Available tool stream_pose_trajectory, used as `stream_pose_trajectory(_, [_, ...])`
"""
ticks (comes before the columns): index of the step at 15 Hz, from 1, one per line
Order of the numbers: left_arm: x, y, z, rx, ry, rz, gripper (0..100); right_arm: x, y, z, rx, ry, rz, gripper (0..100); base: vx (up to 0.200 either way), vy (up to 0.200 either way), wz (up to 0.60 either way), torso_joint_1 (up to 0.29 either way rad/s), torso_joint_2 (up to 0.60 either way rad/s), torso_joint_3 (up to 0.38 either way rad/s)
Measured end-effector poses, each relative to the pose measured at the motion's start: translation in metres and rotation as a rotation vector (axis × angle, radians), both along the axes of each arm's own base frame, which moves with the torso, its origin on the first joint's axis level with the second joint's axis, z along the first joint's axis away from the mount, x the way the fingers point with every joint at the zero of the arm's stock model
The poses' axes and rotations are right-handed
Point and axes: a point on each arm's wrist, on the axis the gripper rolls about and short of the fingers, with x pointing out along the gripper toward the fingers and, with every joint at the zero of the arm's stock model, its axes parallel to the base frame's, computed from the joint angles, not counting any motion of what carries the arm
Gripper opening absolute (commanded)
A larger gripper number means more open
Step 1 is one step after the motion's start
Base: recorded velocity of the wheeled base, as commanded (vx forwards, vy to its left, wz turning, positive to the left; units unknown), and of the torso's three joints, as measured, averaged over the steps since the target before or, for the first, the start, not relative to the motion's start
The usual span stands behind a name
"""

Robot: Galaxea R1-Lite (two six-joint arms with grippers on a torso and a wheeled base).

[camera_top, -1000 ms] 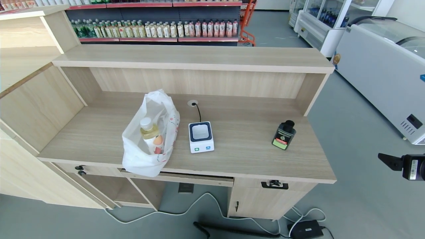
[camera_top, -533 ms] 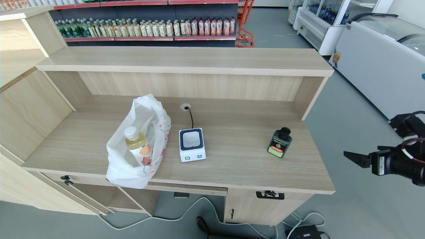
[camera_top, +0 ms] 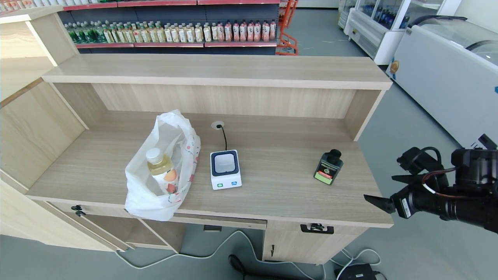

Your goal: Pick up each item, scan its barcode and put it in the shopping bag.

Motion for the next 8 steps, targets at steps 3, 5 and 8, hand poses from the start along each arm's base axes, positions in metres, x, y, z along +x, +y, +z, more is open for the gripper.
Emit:
stream_pose_trajectory(3, [0.0, 0.0, 0.0, 0.0, 0.0, 0.0, 0, 0.026, 0.0, -0.005, -0.072, -0.128, 0.032, 100, 0.0, 0.0, 0.0, 0.0, 0.0, 0.0])
stream_pose_trajectory(5, [0.0, 0.0, 0.0, 0.0, 0.0, 0.0, 0, 0.037, 0.001, -0.013, -0.088, -0.125, 0.044, 100, 0.0, 0.0, 0.0, 0.0, 0.0, 0.0])
stream_pose_trajectory(8, [0.0, 0.0, 0.0, 0.0, 0.0, 0.0, 0, 0.056, 0.006, -0.023, -0.077, -0.113, 0.073, 100, 0.0, 0.0, 0.0, 0.0, 0.0, 0.0])
